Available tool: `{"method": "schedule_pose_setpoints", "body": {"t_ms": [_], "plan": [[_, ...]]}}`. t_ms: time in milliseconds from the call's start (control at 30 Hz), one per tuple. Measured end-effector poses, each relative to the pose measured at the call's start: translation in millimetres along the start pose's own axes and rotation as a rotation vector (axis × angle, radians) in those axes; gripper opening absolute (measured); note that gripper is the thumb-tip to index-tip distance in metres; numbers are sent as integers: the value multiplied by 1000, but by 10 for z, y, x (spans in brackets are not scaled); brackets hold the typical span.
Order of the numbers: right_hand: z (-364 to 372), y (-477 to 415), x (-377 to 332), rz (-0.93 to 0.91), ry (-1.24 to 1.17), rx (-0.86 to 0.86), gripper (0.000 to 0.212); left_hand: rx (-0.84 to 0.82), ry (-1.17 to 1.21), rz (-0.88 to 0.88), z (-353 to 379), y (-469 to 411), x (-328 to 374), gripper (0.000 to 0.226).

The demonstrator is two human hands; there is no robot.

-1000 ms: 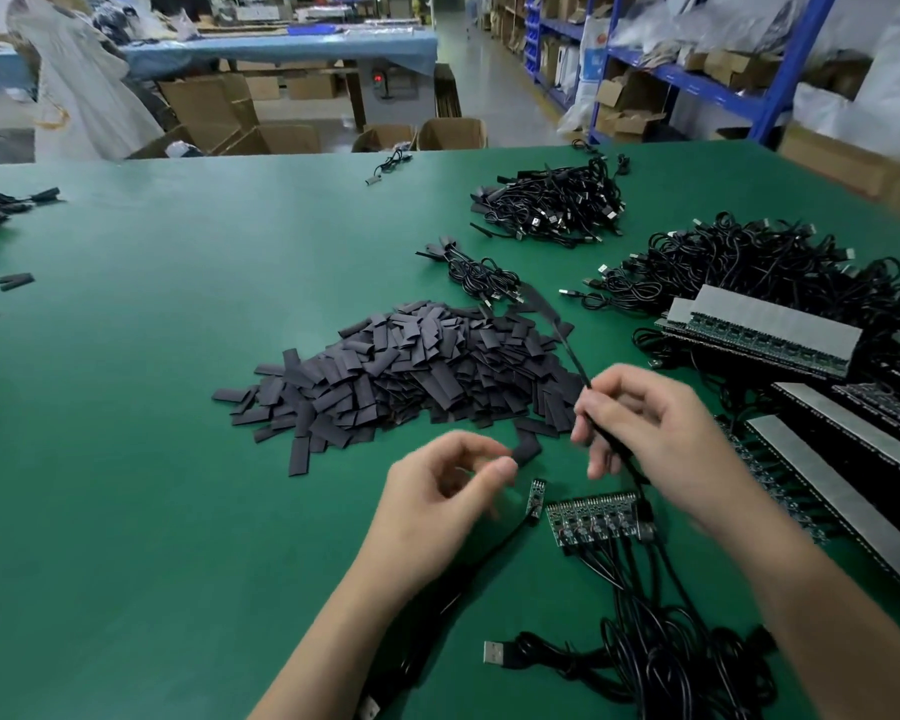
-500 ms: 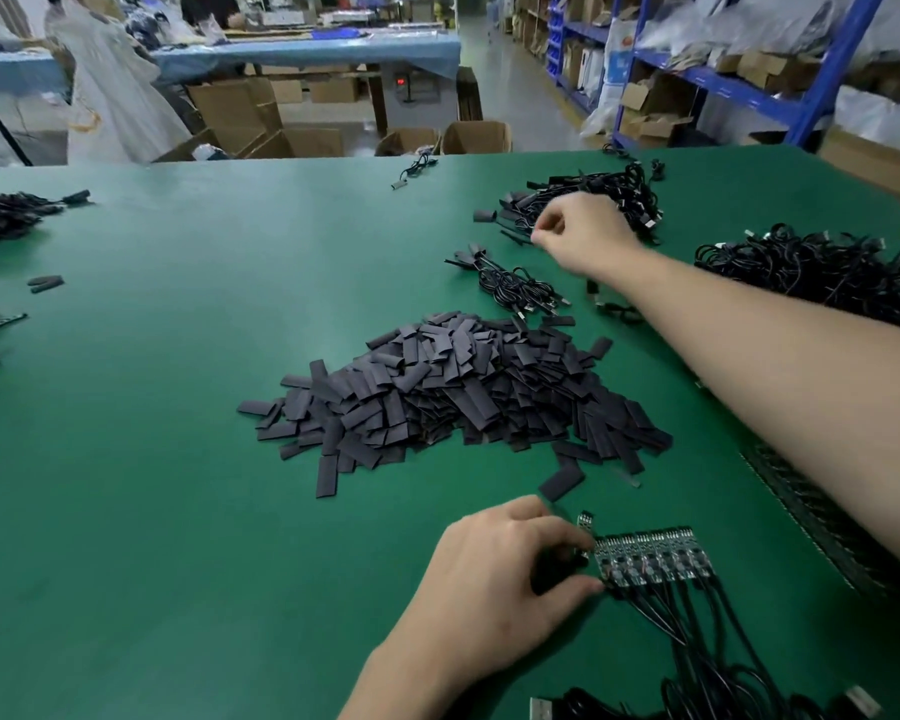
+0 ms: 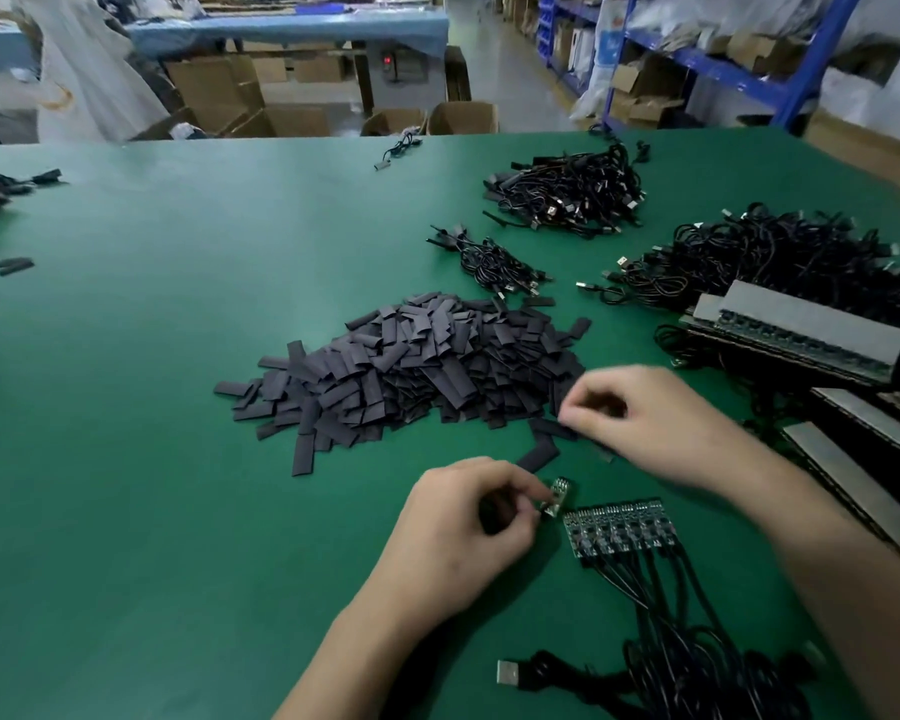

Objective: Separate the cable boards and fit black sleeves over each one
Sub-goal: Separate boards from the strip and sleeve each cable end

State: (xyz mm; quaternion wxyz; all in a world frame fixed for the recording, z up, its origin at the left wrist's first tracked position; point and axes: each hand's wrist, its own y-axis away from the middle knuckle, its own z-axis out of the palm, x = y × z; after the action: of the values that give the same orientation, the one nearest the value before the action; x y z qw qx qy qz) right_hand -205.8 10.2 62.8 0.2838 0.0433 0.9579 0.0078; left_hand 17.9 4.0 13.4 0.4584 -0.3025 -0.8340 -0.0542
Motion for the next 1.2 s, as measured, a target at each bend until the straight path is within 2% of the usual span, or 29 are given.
{"method": "schedule_pose_setpoints", "body": {"t_ms": [100, 167, 267, 333, 433, 500, 567, 633, 700, 767, 867, 1067, 1133, 1200], "plan": [[140, 289, 63, 64, 2, -9, 18, 81, 161, -57, -20, -1, 8, 21], [198, 366, 61, 76, -22, 38, 32, 161, 315, -88, -25, -16, 6, 23], [262, 406, -62, 35, -234, 16, 49, 213, 498, -89, -9, -18, 29, 14], [357, 426, -140, -10, -441, -6, 46, 169, 523, -61, 2, -3, 48, 14], [401, 464, -165, -29, -705, 18, 25, 180, 505, -39, -10, -3, 46, 9], [329, 506, -143, -19, -1034, 7, 27, 278, 408, -44, -21, -25, -2, 9], [201, 557, -111, -12, -1392, -19, 27, 338, 145, -35, -1, -54, -73, 18], [69, 616, -84, -30, -1590, -19, 27, 283, -90, -45, 57, -81, -100, 22], [-58, 644, -60, -61, -1680, 2, 27, 192, -259, -81, 116, -114, -100, 33], [-208, 663, -44, -94, -1658, 45, 34, 148, -412, -93, 168, -155, -99, 40], [-410, 688, -51, -157, -1424, 103, 34, 157, -525, -73, 221, -184, -87, 39], [-307, 611, -136, -66, -573, 128, 40, 182, -495, -68, 229, -189, -83, 24], [-128, 568, -130, -45, -396, 78, 35, 184, -453, -71, 219, -182, -83, 18], [31, 544, -89, -7, -327, 48, 33, 180, -423, -64, 210, -171, -77, 14]]}}
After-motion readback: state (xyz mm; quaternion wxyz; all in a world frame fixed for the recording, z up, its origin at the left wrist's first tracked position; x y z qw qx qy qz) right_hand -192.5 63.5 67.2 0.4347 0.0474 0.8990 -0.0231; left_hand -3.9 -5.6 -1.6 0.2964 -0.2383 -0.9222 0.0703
